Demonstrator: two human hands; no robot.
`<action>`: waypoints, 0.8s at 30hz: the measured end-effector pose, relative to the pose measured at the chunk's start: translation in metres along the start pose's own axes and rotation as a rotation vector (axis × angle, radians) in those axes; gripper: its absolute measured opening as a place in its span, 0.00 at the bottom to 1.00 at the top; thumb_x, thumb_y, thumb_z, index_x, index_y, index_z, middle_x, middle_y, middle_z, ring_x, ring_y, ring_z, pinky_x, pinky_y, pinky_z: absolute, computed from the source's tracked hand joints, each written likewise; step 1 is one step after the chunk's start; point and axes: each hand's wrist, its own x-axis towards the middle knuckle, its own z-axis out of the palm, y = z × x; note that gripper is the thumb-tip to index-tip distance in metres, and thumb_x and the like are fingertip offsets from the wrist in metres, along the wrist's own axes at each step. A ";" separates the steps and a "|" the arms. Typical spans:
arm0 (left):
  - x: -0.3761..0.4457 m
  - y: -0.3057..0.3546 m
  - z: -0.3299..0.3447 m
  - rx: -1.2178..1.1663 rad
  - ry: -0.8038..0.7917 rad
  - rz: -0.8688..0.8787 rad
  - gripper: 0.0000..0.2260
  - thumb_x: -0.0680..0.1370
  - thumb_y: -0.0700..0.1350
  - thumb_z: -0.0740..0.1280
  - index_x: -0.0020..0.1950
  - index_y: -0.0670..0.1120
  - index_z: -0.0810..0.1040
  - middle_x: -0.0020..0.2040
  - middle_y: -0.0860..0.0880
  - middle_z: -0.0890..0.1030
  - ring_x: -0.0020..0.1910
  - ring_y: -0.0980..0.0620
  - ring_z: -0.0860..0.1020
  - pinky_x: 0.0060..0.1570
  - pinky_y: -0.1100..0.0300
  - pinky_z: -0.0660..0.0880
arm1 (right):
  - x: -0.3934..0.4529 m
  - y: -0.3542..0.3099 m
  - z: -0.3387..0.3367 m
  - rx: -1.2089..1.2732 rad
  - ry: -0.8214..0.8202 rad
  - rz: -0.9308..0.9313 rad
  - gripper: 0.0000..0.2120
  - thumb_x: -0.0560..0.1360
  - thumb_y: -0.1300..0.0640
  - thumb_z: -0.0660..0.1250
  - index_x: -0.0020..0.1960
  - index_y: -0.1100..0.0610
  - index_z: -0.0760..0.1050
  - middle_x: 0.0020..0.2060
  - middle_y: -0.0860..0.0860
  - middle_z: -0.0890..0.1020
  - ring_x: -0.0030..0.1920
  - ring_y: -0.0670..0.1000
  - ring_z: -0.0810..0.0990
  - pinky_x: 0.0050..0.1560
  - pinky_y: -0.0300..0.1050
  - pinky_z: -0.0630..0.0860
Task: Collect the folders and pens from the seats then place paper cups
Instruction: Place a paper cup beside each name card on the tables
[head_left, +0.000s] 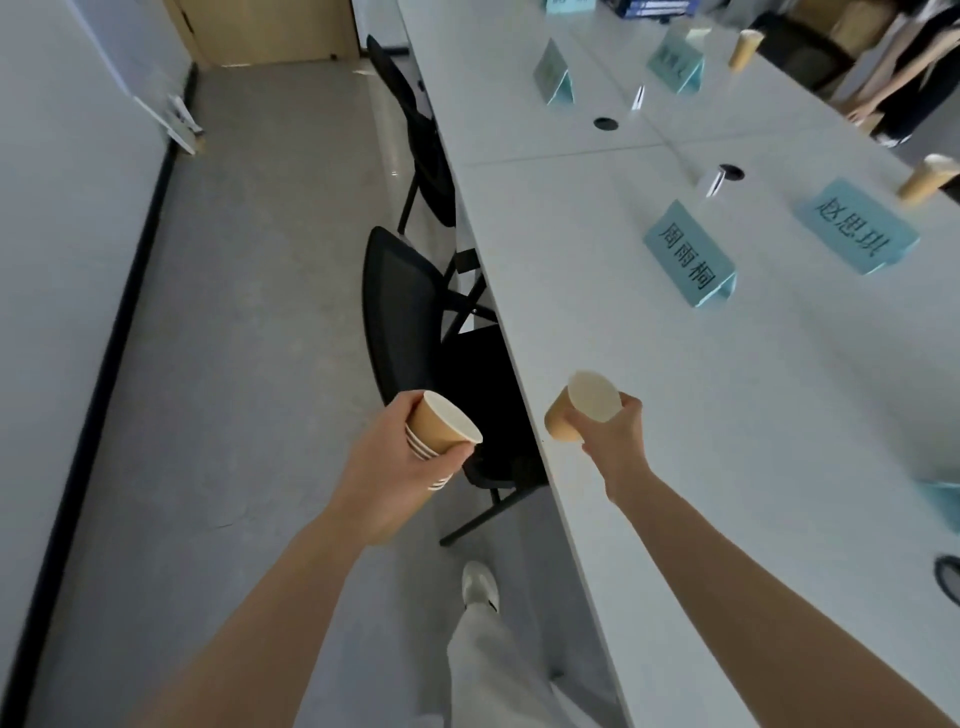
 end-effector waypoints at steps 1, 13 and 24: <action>0.020 0.005 0.002 0.002 -0.009 0.001 0.21 0.68 0.51 0.78 0.54 0.60 0.71 0.46 0.60 0.80 0.45 0.70 0.77 0.36 0.75 0.72 | 0.021 -0.006 0.000 -0.054 0.042 -0.014 0.38 0.65 0.54 0.77 0.68 0.55 0.60 0.60 0.53 0.71 0.59 0.56 0.73 0.58 0.51 0.73; 0.173 0.027 0.024 0.091 -0.128 -0.018 0.24 0.68 0.54 0.77 0.60 0.58 0.70 0.50 0.61 0.78 0.48 0.62 0.78 0.40 0.71 0.72 | 0.176 -0.030 0.003 -0.262 0.219 -0.051 0.37 0.67 0.57 0.77 0.67 0.63 0.59 0.64 0.59 0.68 0.62 0.59 0.70 0.53 0.43 0.67; 0.231 0.025 0.039 0.127 -0.200 -0.007 0.24 0.68 0.55 0.77 0.59 0.58 0.70 0.49 0.61 0.79 0.47 0.63 0.79 0.40 0.70 0.73 | 0.221 -0.034 -0.011 -0.270 0.244 0.055 0.43 0.69 0.56 0.77 0.73 0.60 0.54 0.69 0.60 0.65 0.66 0.61 0.68 0.58 0.47 0.68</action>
